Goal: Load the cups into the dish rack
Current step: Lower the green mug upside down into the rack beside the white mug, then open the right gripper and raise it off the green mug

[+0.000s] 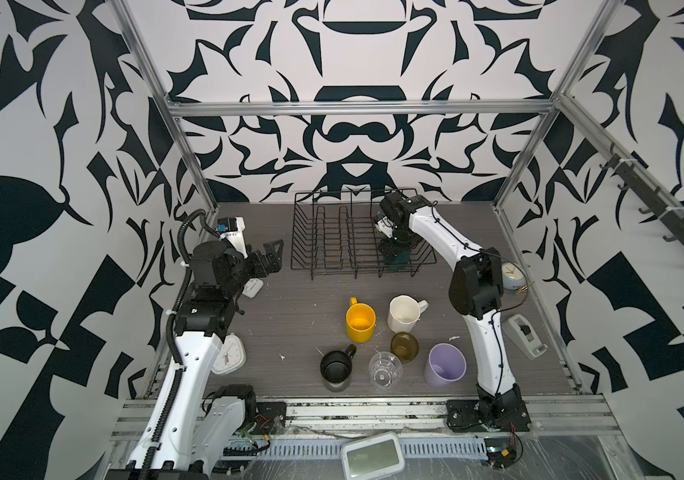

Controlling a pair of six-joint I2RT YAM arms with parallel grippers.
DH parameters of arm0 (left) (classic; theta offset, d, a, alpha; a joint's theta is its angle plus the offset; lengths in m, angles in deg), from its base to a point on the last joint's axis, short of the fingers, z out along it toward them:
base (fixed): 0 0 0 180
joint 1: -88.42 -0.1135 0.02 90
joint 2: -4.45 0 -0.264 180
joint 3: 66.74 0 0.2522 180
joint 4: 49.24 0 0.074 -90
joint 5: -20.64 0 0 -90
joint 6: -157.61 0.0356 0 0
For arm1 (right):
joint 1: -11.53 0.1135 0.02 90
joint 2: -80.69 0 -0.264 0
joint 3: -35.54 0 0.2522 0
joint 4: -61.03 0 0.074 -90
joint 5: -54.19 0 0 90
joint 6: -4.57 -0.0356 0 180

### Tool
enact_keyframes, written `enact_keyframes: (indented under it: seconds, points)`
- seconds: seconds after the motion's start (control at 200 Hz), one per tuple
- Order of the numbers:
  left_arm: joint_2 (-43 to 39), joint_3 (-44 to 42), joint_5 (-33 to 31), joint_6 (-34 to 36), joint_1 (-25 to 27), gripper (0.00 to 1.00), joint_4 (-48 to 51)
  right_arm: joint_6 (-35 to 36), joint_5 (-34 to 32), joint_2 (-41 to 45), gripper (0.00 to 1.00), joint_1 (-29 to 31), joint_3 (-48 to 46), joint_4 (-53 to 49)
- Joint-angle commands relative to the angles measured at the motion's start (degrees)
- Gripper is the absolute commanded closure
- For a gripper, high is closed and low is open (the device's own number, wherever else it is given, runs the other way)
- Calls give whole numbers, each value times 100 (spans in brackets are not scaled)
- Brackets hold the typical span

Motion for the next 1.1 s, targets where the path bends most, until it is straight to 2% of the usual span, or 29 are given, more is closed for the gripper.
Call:
enact_keyframes:
  seconds: [0.0,0.365,0.58,0.665,0.815,1.095]
  points:
    - [-29,3,-39,16,-27,1,120,-68,-101,351,4,-25,137,-53]
    - [-29,12,-93,16,-26,1,155,-178,-31,615,1,-31,155,-62]
    - [-12,39,-134,-4,-26,1,199,-331,326,998,1,-24,110,-22]
    - [4,70,-276,-23,-23,0,259,-480,658,1290,1,-54,-55,144]
    - [238,507,-348,-136,-23,4,984,-857,1047,2170,1,-132,-818,686]
    - [417,1066,182,-235,9,10,1886,-1714,1302,4526,1,-263,-3598,2279]
